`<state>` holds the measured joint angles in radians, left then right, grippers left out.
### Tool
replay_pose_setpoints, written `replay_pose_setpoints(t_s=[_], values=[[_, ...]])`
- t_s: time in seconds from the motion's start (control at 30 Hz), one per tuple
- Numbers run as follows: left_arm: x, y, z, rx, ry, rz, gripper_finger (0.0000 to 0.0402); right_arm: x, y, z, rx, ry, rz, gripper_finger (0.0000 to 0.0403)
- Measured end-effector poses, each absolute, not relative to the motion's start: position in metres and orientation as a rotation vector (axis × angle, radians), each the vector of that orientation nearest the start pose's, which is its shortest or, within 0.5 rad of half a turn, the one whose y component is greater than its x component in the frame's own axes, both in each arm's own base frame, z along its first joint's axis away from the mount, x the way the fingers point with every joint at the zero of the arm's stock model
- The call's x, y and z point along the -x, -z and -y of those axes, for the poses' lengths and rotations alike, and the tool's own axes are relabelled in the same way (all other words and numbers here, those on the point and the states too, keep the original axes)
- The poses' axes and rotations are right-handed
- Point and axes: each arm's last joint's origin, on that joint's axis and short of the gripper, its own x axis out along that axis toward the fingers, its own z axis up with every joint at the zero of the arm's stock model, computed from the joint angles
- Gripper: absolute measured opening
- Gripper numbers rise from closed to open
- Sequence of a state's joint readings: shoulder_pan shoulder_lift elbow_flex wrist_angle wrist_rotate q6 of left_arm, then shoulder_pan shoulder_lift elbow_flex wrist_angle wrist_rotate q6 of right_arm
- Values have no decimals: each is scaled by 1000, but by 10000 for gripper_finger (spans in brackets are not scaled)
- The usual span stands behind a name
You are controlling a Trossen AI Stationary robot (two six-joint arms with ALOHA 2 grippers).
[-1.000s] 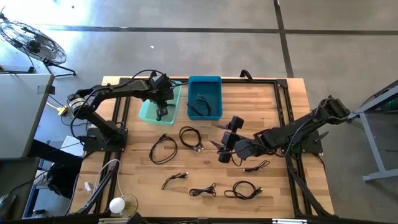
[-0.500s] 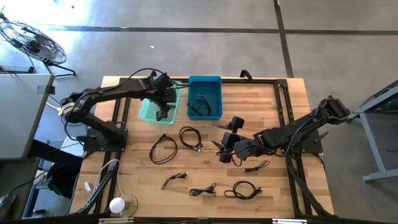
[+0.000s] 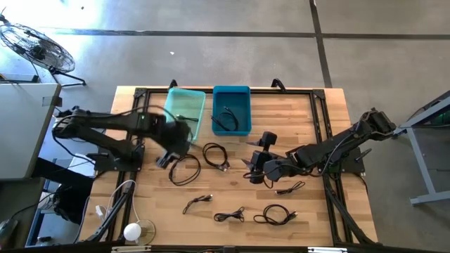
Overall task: Pick & Place USB Port
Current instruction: Put the black HDMI cable into the blue bin
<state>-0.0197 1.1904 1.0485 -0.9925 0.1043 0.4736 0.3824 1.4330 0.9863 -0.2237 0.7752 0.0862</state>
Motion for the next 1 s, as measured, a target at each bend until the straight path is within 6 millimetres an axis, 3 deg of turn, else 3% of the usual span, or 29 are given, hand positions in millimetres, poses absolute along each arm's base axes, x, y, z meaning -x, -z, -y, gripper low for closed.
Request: replay_pose_setpoints(t_s=[0.23, 0.47, 0.67, 1.0], values=[[-208, -245, 59, -260, 434, -1174, 227, -286, -258, -94, 242, 384, -548, 304], [-198, -215, 90, -219, 379, -1284, 227, -286, -257, -94, 230, 366, -551, 304], [-206, -209, 103, -215, 388, -1199, 227, -286, -258, -94, 227, 365, -545, 304], [-210, -209, 101, -246, 280, -1156, 227, -286, -257, -97, 179, 310, -554, 304]])
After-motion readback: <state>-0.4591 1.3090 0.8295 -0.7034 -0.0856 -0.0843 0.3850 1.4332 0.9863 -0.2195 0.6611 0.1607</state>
